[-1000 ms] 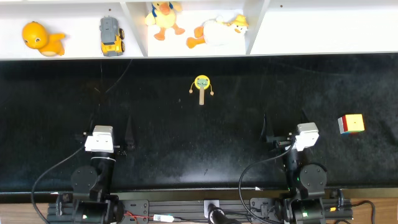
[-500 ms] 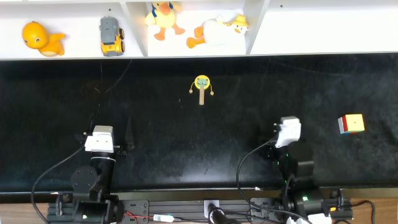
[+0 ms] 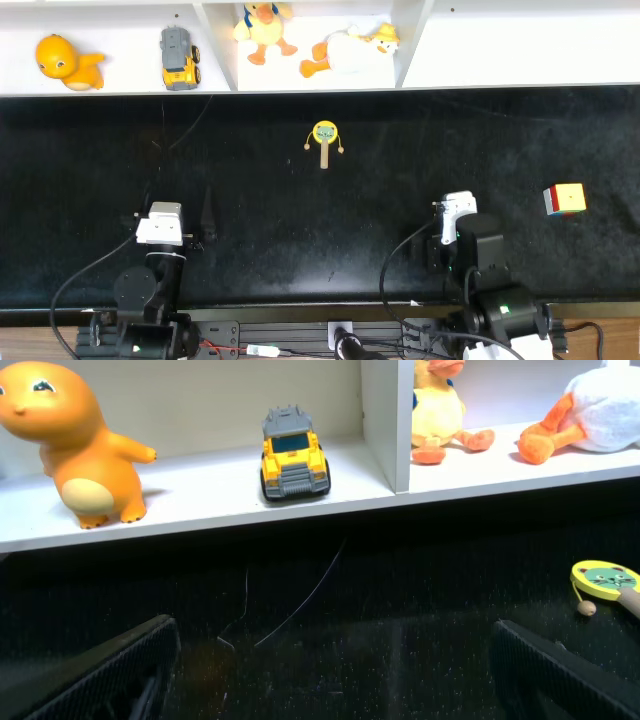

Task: Store Toys

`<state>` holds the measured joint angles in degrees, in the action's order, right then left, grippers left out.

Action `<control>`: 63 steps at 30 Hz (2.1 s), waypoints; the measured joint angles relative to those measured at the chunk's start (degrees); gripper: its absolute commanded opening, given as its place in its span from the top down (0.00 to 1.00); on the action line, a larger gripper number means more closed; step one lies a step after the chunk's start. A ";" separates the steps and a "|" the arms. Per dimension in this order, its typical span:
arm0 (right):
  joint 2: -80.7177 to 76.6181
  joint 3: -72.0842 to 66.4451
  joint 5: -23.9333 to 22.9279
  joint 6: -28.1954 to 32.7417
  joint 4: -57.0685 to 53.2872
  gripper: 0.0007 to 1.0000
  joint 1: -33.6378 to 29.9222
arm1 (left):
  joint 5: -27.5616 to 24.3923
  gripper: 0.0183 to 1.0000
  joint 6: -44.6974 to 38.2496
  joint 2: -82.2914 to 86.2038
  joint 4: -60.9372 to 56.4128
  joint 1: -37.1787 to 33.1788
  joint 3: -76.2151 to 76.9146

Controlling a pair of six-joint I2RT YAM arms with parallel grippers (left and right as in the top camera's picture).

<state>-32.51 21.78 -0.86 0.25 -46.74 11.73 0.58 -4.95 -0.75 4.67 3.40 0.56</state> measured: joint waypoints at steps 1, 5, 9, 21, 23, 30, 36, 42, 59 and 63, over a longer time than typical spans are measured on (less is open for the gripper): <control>-0.87 0.00 0.00 -0.02 0.00 0.00 0.00 | 0.00 0.00 0.00 0.00 0.00 0.00 0.00; -2.64 0.00 0.02 -0.02 -0.02 0.01 -2.10 | 0.00 0.00 0.00 0.00 0.00 0.00 0.00; -2.75 0.46 -0.15 -0.02 -0.20 0.00 -4.94 | 0.00 0.00 0.00 0.00 0.00 0.00 0.00; -18.73 19.63 -3.76 -0.04 -11.06 0.00 -1.51 | 0.00 0.00 0.00 0.00 0.00 0.00 0.00; -22.71 23.12 -3.89 -0.04 -13.38 0.00 -0.59 | 0.00 0.00 0.00 0.00 -0.02 0.00 0.00; -33.64 31.10 -3.76 -0.02 -9.86 0.00 2.14 | 0.00 0.00 0.00 0.00 0.00 0.00 0.00; -40.15 32.24 -3.78 -0.04 -6.64 0.00 5.29 | 0.00 0.00 0.00 0.00 0.00 0.00 0.00; -41.55 32.24 -4.04 0.00 -6.84 0.00 10.14 | 0.00 0.00 0.00 0.00 0.00 0.00 0.00; -48.50 34.91 -4.15 -0.07 -7.76 0.00 11.23 | 0.00 0.00 0.00 0.00 0.00 0.00 0.00; -50.16 37.88 -2.99 -0.09 -7.54 0.00 11.23 | 0.00 0.00 0.00 0.00 0.00 0.00 0.00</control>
<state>-82.67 59.66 -3.86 0.16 -54.28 22.96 0.58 -4.95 -0.75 4.67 3.40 0.56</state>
